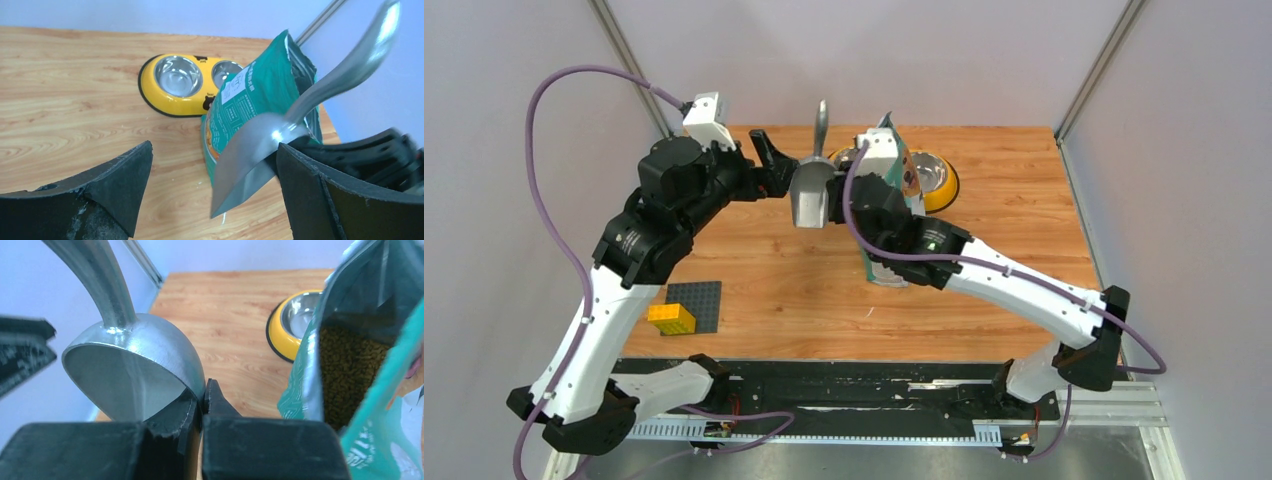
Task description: Serve the pet food
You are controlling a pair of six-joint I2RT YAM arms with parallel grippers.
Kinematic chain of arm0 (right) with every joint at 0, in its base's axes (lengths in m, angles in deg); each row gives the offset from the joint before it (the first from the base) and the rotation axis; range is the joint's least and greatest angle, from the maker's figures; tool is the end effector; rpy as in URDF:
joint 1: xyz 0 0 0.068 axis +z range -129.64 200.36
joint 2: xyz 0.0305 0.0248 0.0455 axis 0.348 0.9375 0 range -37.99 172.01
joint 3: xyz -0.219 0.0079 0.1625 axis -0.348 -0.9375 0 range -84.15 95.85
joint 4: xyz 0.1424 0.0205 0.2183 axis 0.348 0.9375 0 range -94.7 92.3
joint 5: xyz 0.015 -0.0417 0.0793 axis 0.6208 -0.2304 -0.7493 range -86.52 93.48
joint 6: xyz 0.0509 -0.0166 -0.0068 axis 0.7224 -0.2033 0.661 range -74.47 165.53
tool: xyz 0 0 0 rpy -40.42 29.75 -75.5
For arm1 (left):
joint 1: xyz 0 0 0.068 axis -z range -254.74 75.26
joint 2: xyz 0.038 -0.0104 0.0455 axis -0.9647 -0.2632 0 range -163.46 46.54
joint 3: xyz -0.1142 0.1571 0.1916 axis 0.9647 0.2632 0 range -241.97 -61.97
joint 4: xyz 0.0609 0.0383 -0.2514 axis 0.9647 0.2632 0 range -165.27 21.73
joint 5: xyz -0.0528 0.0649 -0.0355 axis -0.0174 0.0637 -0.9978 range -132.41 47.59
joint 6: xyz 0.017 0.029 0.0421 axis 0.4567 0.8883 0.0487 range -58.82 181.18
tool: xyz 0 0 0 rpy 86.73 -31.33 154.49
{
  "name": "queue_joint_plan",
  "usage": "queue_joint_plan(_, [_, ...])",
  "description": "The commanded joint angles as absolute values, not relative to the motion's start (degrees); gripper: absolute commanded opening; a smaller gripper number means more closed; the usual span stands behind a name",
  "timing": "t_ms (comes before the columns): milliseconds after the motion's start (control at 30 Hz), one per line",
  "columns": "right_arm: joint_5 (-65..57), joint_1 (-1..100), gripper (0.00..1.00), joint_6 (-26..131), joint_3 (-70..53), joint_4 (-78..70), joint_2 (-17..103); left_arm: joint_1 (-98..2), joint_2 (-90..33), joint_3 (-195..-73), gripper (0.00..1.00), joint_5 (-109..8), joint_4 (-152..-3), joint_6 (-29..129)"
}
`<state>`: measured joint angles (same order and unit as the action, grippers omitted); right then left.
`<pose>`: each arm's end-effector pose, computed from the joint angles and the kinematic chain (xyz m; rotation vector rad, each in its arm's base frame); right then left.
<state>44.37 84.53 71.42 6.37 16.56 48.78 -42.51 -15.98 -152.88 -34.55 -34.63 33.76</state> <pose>0.1700 0.2975 0.4227 -0.1225 1.8189 0.4487 0.1651 -0.0982 0.4938 -0.0244 1.8259 -0.6224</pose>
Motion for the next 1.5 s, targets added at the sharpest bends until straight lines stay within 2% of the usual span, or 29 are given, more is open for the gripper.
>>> queue_joint_plan(0, [42.7, 82.0, 0.00, 77.2, 7.4, 10.5, 43.6, -42.2, -13.0, -151.7, 1.00, -36.8, -41.8, 37.4])
queue_joint_plan(300, [37.2, 79.5, 0.00, 83.1, 12.6, 16.0, 42.8, -42.2, -13.5, -140.7, 0.99, -55.3, -53.1, 42.0])
queue_joint_plan(467, [35.1, 78.5, 0.00, 86.2, 13.8, 18.8, 42.4, -42.2, -13.4, -137.7, 0.94, -56.3, -58.2, 41.9])
queue_joint_plan(533, [34.2, 78.3, 0.00, 87.2, 14.3, 19.8, 42.1, -42.2, -13.5, -137.1, 0.81, -56.5, -59.4, 42.1])
queue_joint_plan(600, [33.5, 78.0, 0.00, 87.9, 14.7, 20.9, 41.9, -42.2, -13.8, -136.9, 0.63, -56.8, -60.3, 41.9])
queue_joint_plan(633, [33.0, 77.6, 0.00, 88.4, 14.9, 21.9, 41.9, -42.3, -13.8, -136.9, 0.47, -57.0, -60.6, 41.8])
queue_joint_plan(667, [32.3, 77.1, 0.00, 89.0, 14.9, 22.8, 41.8, -42.2, -13.8, -136.9, 0.41, -57.2, -60.7, 41.6])
queue_joint_plan(700, [31.3, 76.4, 0.00, 89.3, 14.6, 23.3, 41.4, -42.2, -13.7, -136.8, 0.28, -57.3, -61.2, 41.4])
queue_joint_plan(800, [28.2, 74.4, 0.00, 89.6, 12.5, 23.5, 39.4, -42.2, -13.7, -137.0, 0.08, -58.4, -61.4, 40.9])
queue_joint_plan(833, [26.5, 73.6, 0.03, 88.8, 12.1, 23.5, 38.7, -42.2, -13.8, -137.5, 0.01, -58.8, -60.8, 40.9])
queue_joint_plan(867, [24.4, 72.8, 0.11, 87.7, 11.8, 23.5, 38.0, -42.2, -14.0, -137.9, 0.00, -59.6, -60.4, 40.7])
queue_joint_plan(900, [22.0, 72.2, 0.26, 86.2, 11.5, 23.4, 37.3, -42.2, -14.1, -138.8, 0.00, -60.0, -59.6, 40.7])
queue_joint_plan(967, [16.7, 71.5, 0.67, 81.1, 10.8, 22.6, 35.5, -42.3, -14.5, -140.2, 0.00, -61.2, -58.2, 40.5])
queue_joint_plan(1033, [10.6, 70.3, 0.90, 76.3, 10.0, 22.2, 33.1, -42.2, -14.9, -141.7, 0.00, -63.1, -57.1, 40.4])
queue_joint_plan(1167, [-5.2, 63.7, 0.93, 74.3, 9.5, 22.2, 29.2, -42.2, -16.6, -144.5, 0.00, -72.2, -55.7, 41.0])
queue_joint_plan(1333, [-12.7, 59.5, 0.92, 69.5, 13.1, 23.9, 28.3, -42.3, -21.0, -149.1, 0.00, -77.5, -51.6, 41.9])
queue_joint_plan(1467, [-16.9, 55.9, 0.87, 69.0, 19.6, 30.9, 32.3, -42.3, -23.8, -151.4, 0.00, -82.5, -49.9, 43.6])
